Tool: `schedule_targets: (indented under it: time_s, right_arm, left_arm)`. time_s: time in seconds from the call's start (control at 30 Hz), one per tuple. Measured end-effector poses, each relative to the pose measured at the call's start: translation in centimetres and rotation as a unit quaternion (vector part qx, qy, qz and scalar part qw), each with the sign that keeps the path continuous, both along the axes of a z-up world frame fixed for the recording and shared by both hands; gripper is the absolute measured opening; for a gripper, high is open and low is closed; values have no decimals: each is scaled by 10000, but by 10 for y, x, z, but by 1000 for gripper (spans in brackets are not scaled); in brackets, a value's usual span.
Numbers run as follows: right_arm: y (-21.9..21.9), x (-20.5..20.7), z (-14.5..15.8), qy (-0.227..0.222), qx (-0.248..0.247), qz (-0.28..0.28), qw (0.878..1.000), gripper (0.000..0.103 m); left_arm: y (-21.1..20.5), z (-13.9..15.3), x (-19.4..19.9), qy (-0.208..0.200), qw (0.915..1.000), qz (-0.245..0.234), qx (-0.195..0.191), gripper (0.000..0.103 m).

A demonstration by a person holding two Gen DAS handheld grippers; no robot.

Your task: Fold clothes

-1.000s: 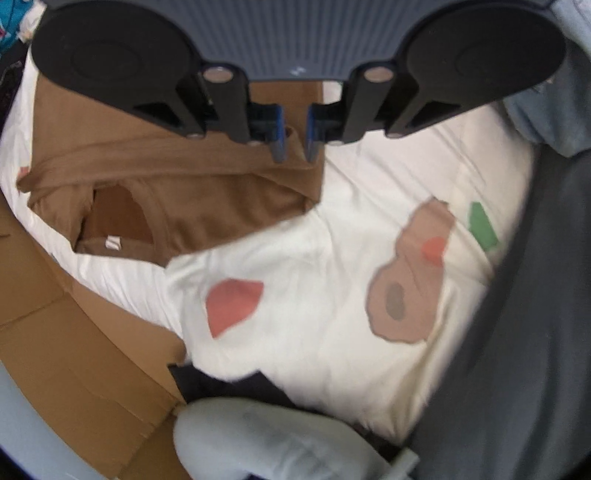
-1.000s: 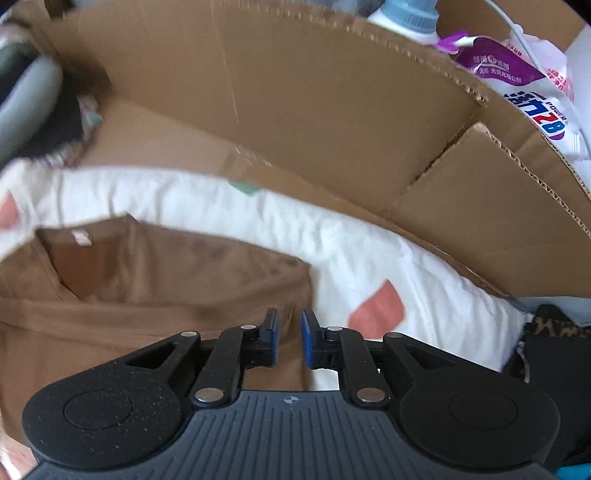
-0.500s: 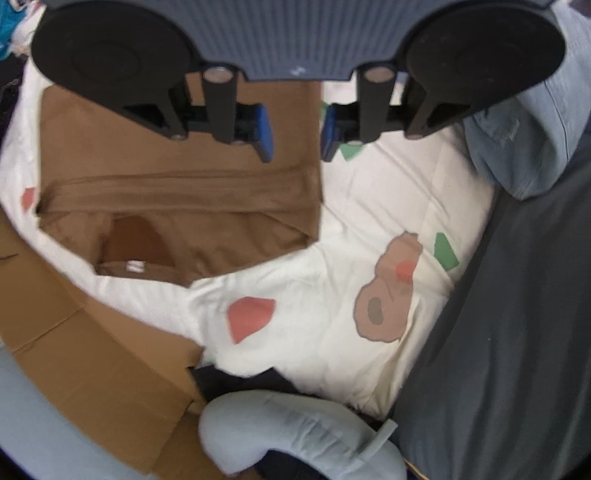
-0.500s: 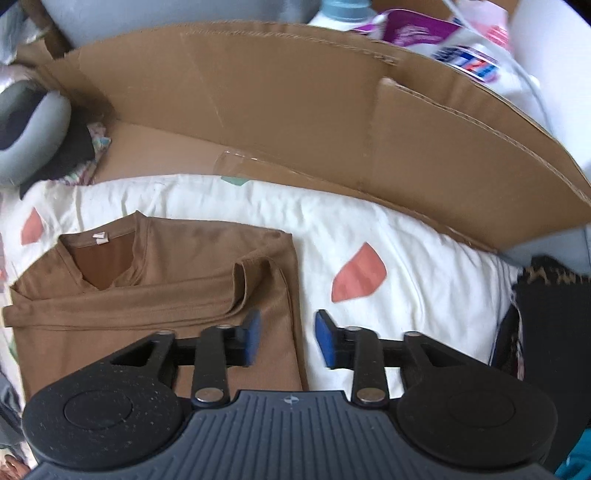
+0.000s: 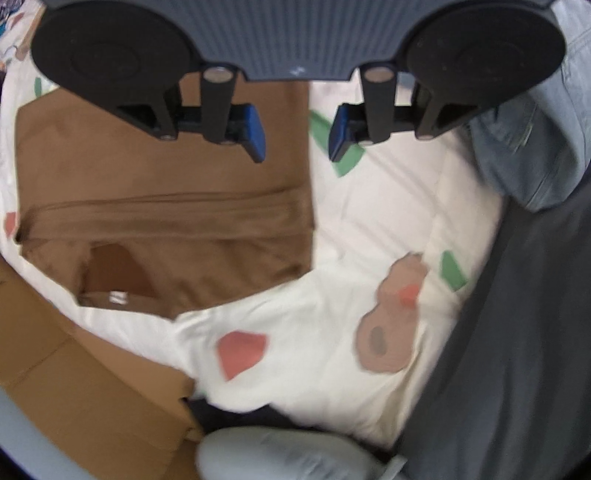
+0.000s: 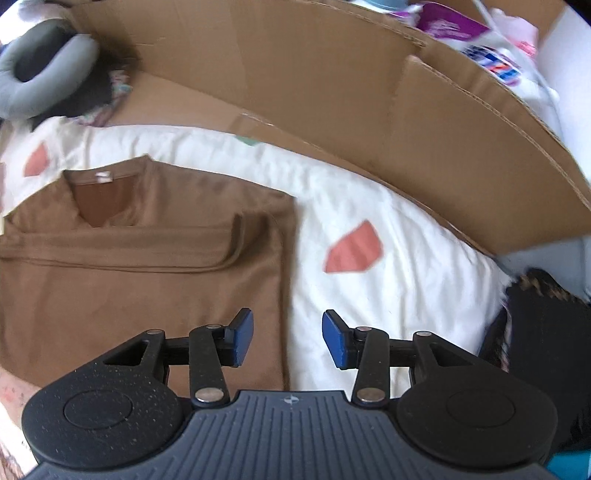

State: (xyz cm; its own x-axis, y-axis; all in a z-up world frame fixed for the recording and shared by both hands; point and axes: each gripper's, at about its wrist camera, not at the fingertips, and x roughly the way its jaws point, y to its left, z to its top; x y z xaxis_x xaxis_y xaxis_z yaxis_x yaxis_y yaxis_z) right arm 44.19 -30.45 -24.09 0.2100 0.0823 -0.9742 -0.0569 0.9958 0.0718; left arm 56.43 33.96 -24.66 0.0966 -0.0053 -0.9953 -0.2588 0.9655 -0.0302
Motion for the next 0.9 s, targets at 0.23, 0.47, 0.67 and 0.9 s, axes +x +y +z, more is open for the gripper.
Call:
schedule_targets:
  time_s: [0.23,0.47,0.67,0.9]
  right_arm:
    - [-4,-4,-2,-74,164,-121,9998,60]
    - [-3,12,-61,-436,110,600,9972,60]
    - [3,15,-97,-1017,13,1157,9881,60]
    - [14,14,-121,-1601,-49,1904,9686,60]
  left_arm:
    - [7,-19,-20,-41,9981,581,-184,43]
    - [-3,-61,-36,-467,9980,416,118,41]
    - [-10,-100,-50,-950,9935,570,257,41]
    - [-14,-126,-54,-1523,9878,85,321,41]
